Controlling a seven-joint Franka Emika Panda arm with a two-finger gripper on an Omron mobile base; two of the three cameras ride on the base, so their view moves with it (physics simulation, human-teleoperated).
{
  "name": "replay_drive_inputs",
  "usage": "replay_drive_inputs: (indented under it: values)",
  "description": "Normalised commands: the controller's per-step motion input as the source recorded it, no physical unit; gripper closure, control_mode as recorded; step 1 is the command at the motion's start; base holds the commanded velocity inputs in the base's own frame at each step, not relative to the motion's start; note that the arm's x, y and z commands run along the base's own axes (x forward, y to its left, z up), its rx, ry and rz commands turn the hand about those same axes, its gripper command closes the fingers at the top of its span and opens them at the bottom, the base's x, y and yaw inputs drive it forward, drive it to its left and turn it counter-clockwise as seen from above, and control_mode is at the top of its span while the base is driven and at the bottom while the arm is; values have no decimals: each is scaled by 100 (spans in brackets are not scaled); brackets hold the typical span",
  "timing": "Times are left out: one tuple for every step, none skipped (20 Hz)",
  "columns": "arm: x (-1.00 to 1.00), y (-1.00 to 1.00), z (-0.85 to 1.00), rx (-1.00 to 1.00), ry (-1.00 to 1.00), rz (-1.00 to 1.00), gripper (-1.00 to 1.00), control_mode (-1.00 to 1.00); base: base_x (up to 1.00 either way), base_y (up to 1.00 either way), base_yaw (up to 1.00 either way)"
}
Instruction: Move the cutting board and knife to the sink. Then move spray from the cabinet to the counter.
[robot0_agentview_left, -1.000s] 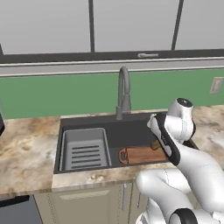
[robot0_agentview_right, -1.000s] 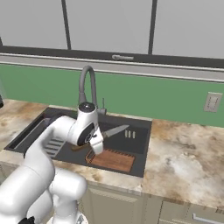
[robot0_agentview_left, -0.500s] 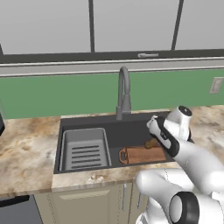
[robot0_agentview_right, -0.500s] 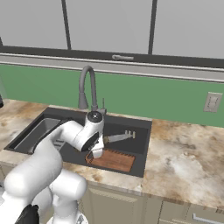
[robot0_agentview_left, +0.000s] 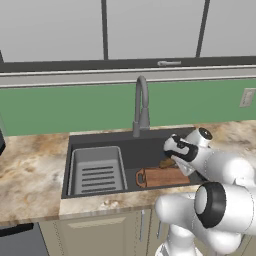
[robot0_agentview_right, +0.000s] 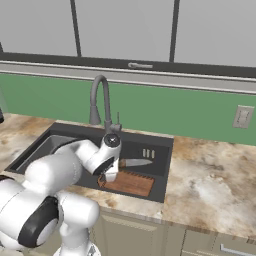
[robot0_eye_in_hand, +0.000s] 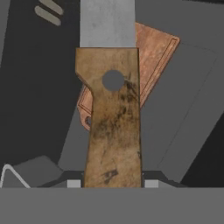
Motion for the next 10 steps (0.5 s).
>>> replay_drive_inputs:
  values:
    - [41,9,-24,0,2,-9,100,-100,0,0,0]
    - [38,0,-20,0,4,-5,100,-100,0,0,0]
    - [36,0,-19,0,5,-4,100,-100,0,0,0]
    - [33,0,-19,0,6,-3,100,-100,0,0,0]
    - [33,0,-18,0,8,-2,100,-100,0,0,0]
    - [34,0,-20,0,10,-2,100,-100,0,0,0]
    - [32,0,-20,0,8,-1,100,-100,0,0,0]
    - [29,0,-22,0,7,-1,100,-100,0,0,0]
    - [27,0,-24,0,7,0,100,-100,0,0,0]
    - [27,1,-28,0,9,0,100,-100,0,0,0]
